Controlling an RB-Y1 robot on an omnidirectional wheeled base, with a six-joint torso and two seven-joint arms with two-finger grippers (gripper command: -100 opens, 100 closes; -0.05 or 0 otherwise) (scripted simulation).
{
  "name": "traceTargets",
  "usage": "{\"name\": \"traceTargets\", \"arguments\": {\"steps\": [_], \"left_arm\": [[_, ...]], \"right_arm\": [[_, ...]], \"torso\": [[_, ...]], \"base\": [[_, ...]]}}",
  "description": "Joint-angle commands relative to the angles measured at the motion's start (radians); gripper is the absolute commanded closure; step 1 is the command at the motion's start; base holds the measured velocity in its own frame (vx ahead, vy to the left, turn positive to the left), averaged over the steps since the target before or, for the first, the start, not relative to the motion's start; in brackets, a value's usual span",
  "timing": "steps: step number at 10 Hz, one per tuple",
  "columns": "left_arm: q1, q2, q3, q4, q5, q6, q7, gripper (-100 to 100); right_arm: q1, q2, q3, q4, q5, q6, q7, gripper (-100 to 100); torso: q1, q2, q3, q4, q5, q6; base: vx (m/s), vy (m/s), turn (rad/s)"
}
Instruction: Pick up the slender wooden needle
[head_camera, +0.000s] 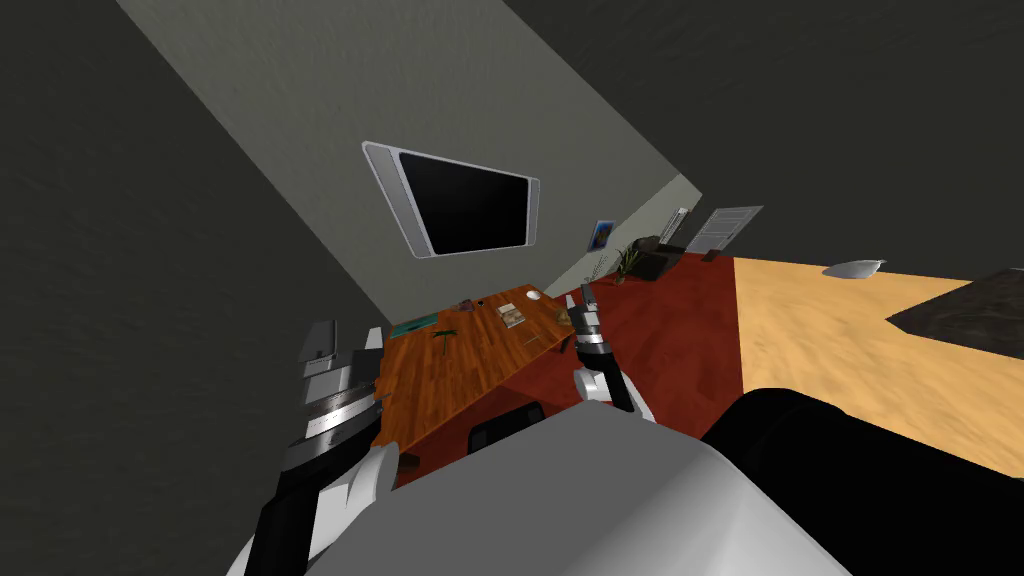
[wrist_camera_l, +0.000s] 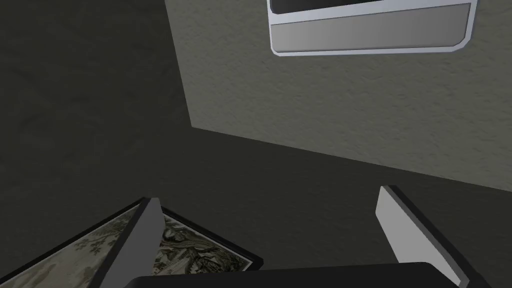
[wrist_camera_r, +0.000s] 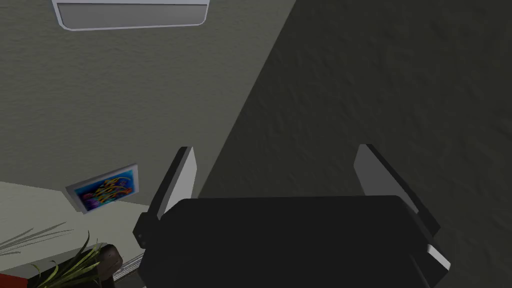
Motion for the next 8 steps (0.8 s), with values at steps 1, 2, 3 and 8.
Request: {"name": "traceTargets", "arguments": {"steps": [1, 2, 3, 8], "left_arm": [[0.000, 0.000, 0.000, 0.000, 0.000, 0.000, 0.000, 0], [0.000, 0.000, 0.000, 0.000, 0.000, 0.000, 0.000, 0], [0.000, 0.000, 0.000, 0.000, 0.000, 0.000, 0.000, 0], [0.000, 0.000, 0.000, 0.000, 0.000, 0.000, 0.000, 0]], "right_arm": [[0.006, -0.038, -0.003, 0.018, 0.014, 0.000, 0.003, -100], [0.011, -0.067, -0.005, 0.037, 0.027, 0.000, 0.007, -100], [0.017, -0.096, -0.008, 0.062, 0.046, -0.001, 0.011, -100], [0.051, -0.206, -0.019, 0.207, 0.156, -0.001, 0.033, -100]], "torso": [[0.000, 0.000, 0.000, 0.000, 0.000, 0.000], [-0.001, 0.001, 0.000, 0.000, 0.000, 0.000], [-0.002, 0.002, 0.001, 0.000, 0.000, 0.000], [-0.003, 0.001, 0.000, 0.000, -0.001, -0.001]], "base": [[-0.013, -0.015, 0.112], [-0.028, -0.032, 0.196], [-0.035, -0.047, 0.196], [-0.024, -0.050, 0.286]]}}
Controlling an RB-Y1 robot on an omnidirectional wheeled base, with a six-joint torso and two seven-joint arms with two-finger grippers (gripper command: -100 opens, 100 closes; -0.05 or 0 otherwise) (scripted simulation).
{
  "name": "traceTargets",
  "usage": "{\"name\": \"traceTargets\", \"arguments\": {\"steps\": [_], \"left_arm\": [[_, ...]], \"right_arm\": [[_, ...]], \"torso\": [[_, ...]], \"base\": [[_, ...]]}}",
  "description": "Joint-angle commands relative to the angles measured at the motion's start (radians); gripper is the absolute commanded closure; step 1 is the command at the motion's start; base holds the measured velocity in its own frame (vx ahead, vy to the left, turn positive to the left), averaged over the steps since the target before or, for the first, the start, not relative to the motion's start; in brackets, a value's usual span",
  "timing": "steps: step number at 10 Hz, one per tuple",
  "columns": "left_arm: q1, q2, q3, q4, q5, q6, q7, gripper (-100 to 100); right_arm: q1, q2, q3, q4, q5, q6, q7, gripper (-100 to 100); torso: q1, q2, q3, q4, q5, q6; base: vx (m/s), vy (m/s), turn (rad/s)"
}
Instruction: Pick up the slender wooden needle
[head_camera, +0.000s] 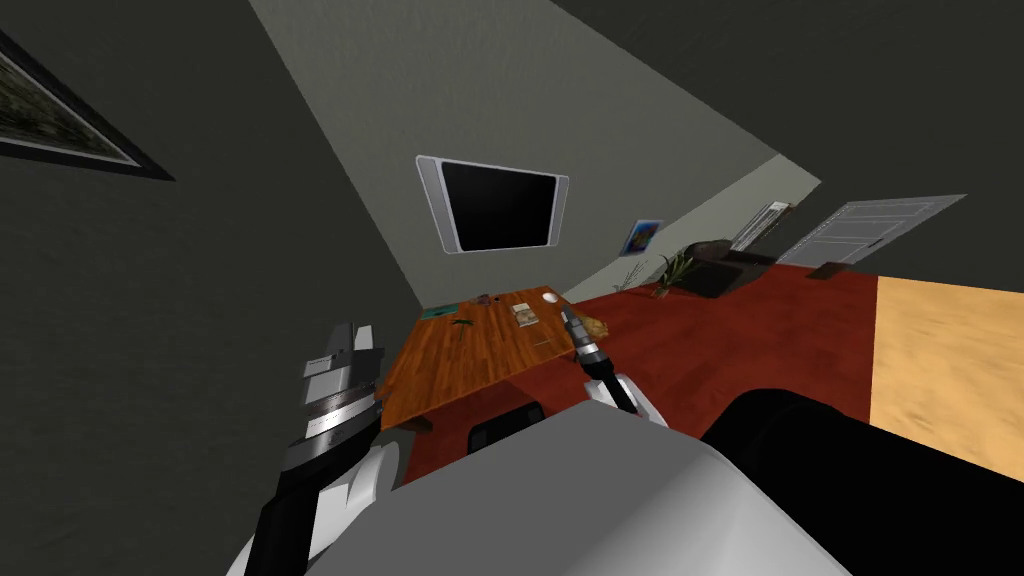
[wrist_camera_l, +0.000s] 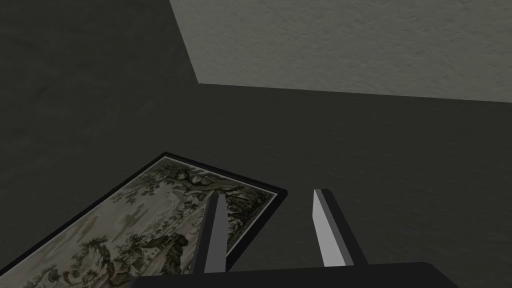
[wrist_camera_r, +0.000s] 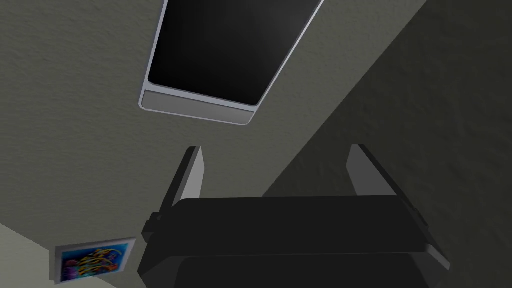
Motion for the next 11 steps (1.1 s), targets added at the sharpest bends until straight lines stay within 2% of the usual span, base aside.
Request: {"name": "traceTargets", "arguments": {"steps": [1, 2, 3, 4, 5, 7, 8, 9, 10, 11], "left_arm": [[0.000, 0.000, 0.000, 0.000, 0.000, 0.000, 0.000, 0], [0.000, 0.000, 0.000, 0.000, 0.000, 0.000, 0.000, 0], [0.000, 0.000, 0.000, 0.000, 0.000, 0.000, 0.000, 0], [0.000, 0.000, 0.000, 0.000, 0.000, 0.000, 0.000, 0], [0.000, 0.000, 0.000, 0.000, 0.000, 0.000, 0.000, 0], [0.000, 0.000, 0.000, 0.000, 0.000, 0.000, 0.000, 0], [0.000, 0.000, 0.000, 0.000, 0.000, 0.000, 0.000, 0], [0.000, 0.000, 0.000, 0.000, 0.000, 0.000, 0.000, 0], [0.000, 0.000, 0.000, 0.000, 0.000, 0.000, 0.000, 0], [0.000, 0.000, 0.000, 0.000, 0.000, 0.000, 0.000, 0]], "right_arm": [[0.019, -0.045, -0.006, 0.050, 0.050, 0.007, 0.008, -100], [0.019, -0.045, -0.006, 0.070, 0.053, 0.007, 0.008, -100], [0.027, -0.071, -0.009, 0.100, 0.091, 0.009, 0.014, -100], [0.027, -0.071, -0.009, 0.121, 0.091, 0.009, 0.014, -100], [0.035, -0.098, -0.012, 0.155, 0.131, 0.012, 0.020, -100], [0.035, -0.098, -0.012, 0.184, 0.131, 0.012, 0.020, -100], [0.042, -0.125, -0.014, 0.218, 0.172, 0.015, 0.026, -100], [0.042, -0.125, -0.014, 0.245, 0.172, 0.015, 0.026, -100], [0.048, -0.152, -0.015, 0.275, 0.214, 0.019, 0.032, -100], [0.048, -0.152, -0.015, 0.308, 0.214, 0.019, 0.032, -100]], "torso": [[0.000, 0.000, 0.000, 0.000, 0.000, 0.000], [-0.001, 0.000, 0.000, 0.000, 0.000, 0.000], [0.000, 0.000, 0.000, 0.000, 0.000, 0.001], [0.000, 0.000, 0.000, 0.000, 0.000, 0.000], [0.001, -0.001, 0.000, 0.000, 0.000, 0.001], [0.001, -0.001, -0.001, 0.000, 0.000, 0.001], [0.002, -0.001, -0.001, 0.000, 0.000, 0.002], [0.002, -0.002, -0.001, 0.000, 0.000, 0.000], [0.001, -0.002, -0.001, 0.000, 0.000, 0.001], [0.000, -0.001, -0.001, 0.000, 0.000, 0.001]], "base": [[-0.021, -0.074, 0.418], [-0.018, -0.056, 0.130], [-0.019, -0.050, 0.338], [-0.015, -0.046, 0.170], [-0.009, -0.044, 0.334], [-0.010, -0.033, 0.090], [-0.008, -0.027, 0.388], [-0.009, -0.041, 0.211], [-0.016, -0.045, 0.332], [-0.019, -0.053, 0.233]]}}
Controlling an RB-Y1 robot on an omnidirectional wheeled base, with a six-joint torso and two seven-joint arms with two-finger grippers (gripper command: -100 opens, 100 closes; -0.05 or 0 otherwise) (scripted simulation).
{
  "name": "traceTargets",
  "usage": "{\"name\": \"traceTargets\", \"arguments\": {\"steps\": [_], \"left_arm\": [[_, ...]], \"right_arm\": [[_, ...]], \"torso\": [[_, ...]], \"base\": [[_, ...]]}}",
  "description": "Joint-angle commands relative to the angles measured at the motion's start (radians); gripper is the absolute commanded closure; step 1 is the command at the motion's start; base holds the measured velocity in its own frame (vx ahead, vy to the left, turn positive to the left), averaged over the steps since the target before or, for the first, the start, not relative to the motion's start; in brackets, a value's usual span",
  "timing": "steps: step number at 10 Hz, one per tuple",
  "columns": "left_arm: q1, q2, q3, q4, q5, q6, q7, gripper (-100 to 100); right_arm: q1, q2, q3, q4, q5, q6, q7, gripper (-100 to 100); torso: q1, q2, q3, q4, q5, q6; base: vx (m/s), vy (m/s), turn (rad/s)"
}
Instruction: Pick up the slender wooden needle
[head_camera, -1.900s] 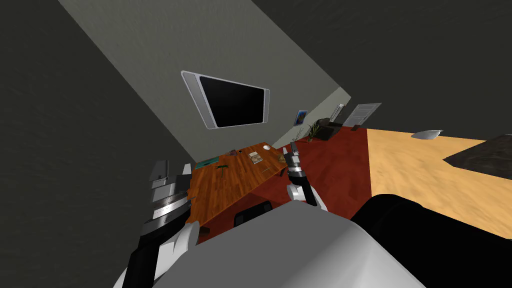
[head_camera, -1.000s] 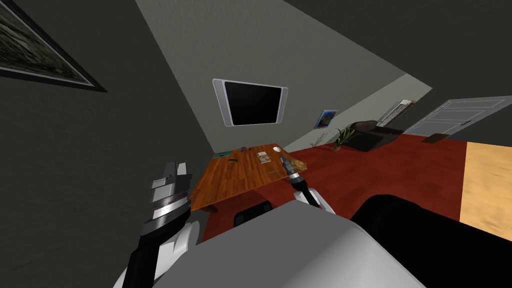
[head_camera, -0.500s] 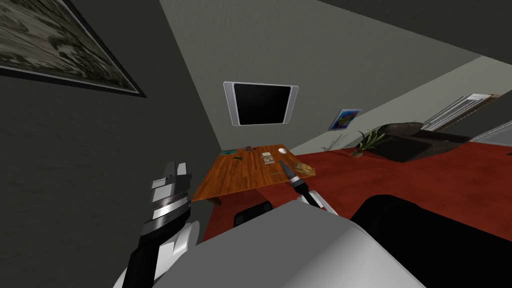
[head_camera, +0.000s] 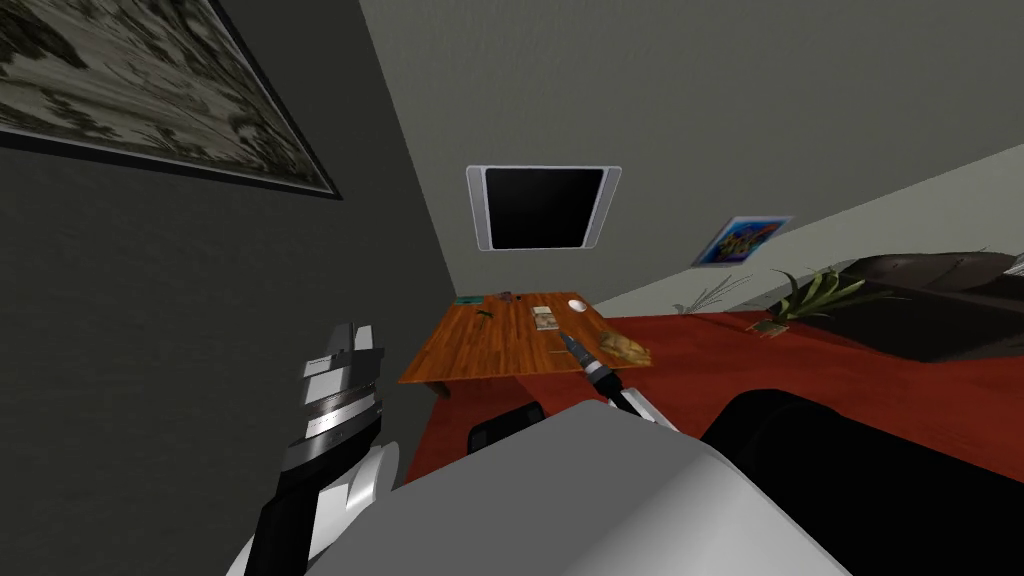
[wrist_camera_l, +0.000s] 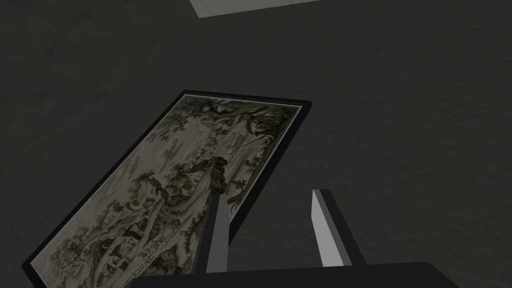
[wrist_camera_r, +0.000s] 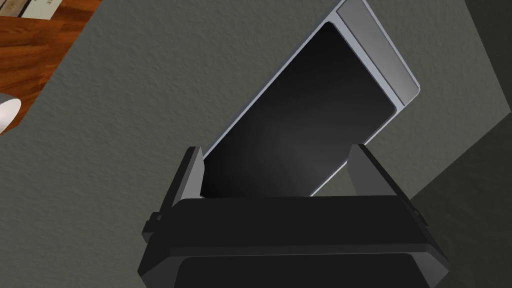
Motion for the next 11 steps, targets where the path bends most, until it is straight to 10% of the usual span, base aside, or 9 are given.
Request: {"name": "traceTargets", "arguments": {"steps": [1, 11], "left_arm": [[0.000, 0.000, 0.000, 0.000, 0.000, 0.000, 0.000, 0], [0.000, 0.000, 0.000, 0.000, 0.000, 0.000, 0.000, 0]], "right_arm": [[0.012, -0.030, 0.000, 0.050, 0.050, 0.004, 0.007, -100], [0.018, -0.132, 0.016, 0.346, 0.228, 0.018, 0.023, -100]], "torso": [[0.000, 0.000, 0.000, 0.000, 0.000, 0.000], [-0.001, 0.000, 0.000, 0.000, 0.000, 0.000]], "base": [[-0.021, -0.058, 0.428], [-0.018, -0.050, 0.269]]}}
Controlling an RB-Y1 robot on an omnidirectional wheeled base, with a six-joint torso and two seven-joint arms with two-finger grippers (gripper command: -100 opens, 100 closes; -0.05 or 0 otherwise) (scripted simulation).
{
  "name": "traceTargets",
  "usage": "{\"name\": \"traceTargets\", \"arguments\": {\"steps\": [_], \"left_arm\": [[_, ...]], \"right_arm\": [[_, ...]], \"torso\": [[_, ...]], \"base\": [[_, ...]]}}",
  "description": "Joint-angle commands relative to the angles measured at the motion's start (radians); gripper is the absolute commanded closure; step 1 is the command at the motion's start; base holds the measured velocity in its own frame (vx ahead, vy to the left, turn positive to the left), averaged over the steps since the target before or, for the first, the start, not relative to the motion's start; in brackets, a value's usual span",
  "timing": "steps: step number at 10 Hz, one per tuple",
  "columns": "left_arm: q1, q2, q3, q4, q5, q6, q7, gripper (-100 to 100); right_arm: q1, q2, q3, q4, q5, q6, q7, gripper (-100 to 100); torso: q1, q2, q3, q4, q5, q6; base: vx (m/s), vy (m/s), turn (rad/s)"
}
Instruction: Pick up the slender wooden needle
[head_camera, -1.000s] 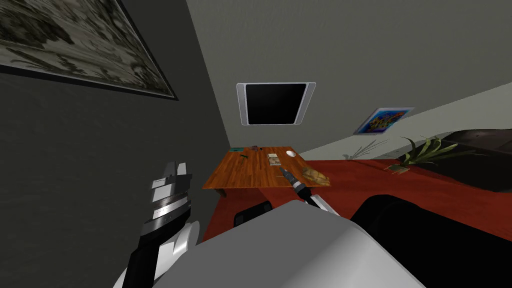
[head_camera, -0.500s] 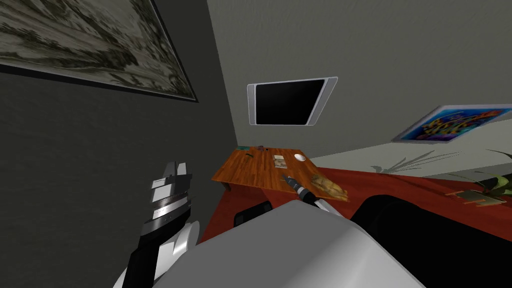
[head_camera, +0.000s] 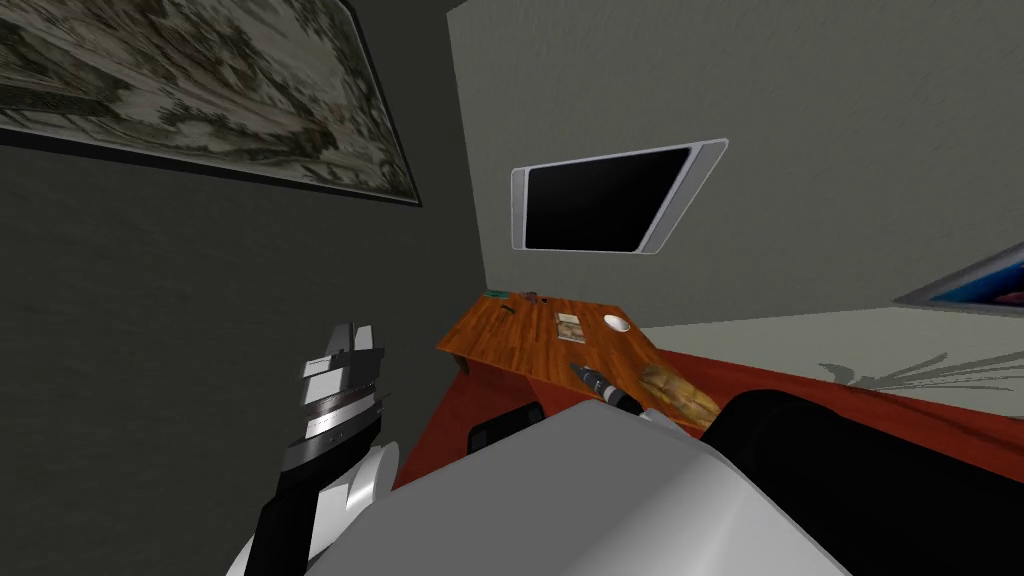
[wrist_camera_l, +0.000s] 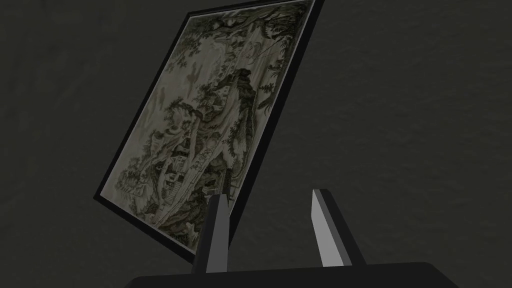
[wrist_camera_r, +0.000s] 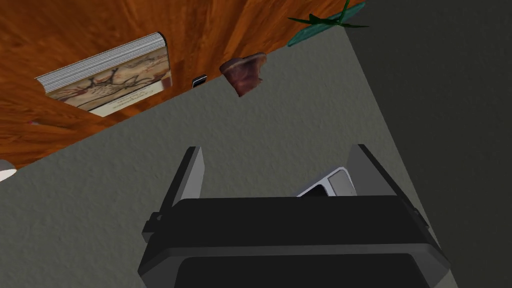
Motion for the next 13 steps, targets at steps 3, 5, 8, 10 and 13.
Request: {"name": "traceTargets", "arguments": {"steps": [3, 5, 8, 10, 13], "left_arm": [[0.000, 0.000, 0.000, 0.000, 0.000, 0.000, 0.000, 0], [0.000, 0.000, 0.000, 0.000, 0.000, 0.000, 0.000, 0], [0.000, 0.000, 0.000, 0.000, 0.000, 0.000, 0.000, 0], [0.000, 0.000, 0.000, 0.000, 0.000, 0.000, 0.000, 0], [0.000, 0.000, 0.000, 0.000, 0.000, 0.000, 0.000, 0]], "right_arm": [[-0.008, -0.051, 0.021, 0.127, 0.093, 0.008, 0.002, -100], [-0.012, -0.069, 0.033, 0.190, 0.136, 0.009, 0.003, -100], [-0.017, -0.085, 0.046, 0.272, 0.182, 0.009, 0.004, -100], [-0.023, -0.099, 0.062, 0.312, 0.225, 0.009, 0.005, -100], [-0.030, -0.112, 0.078, 0.395, 0.266, 0.008, 0.005, -100]], "torso": [[0.000, 0.000, 0.000, 0.000, 0.000, 0.000], [0.000, 0.000, 0.000, 0.000, 0.000, 0.001], [0.000, 0.000, 0.000, 0.000, 0.000, 0.000], [0.002, -0.001, -0.001, 0.000, 0.000, 0.001], [0.000, -0.001, 0.000, 0.000, 0.000, 0.000]], "base": [[-0.040, -0.042, 0.346], [-0.036, -0.049, 0.287], [-0.045, -0.043, 0.264], [-0.023, -0.015, 0.173], [-0.038, -0.042, 0.269]]}}
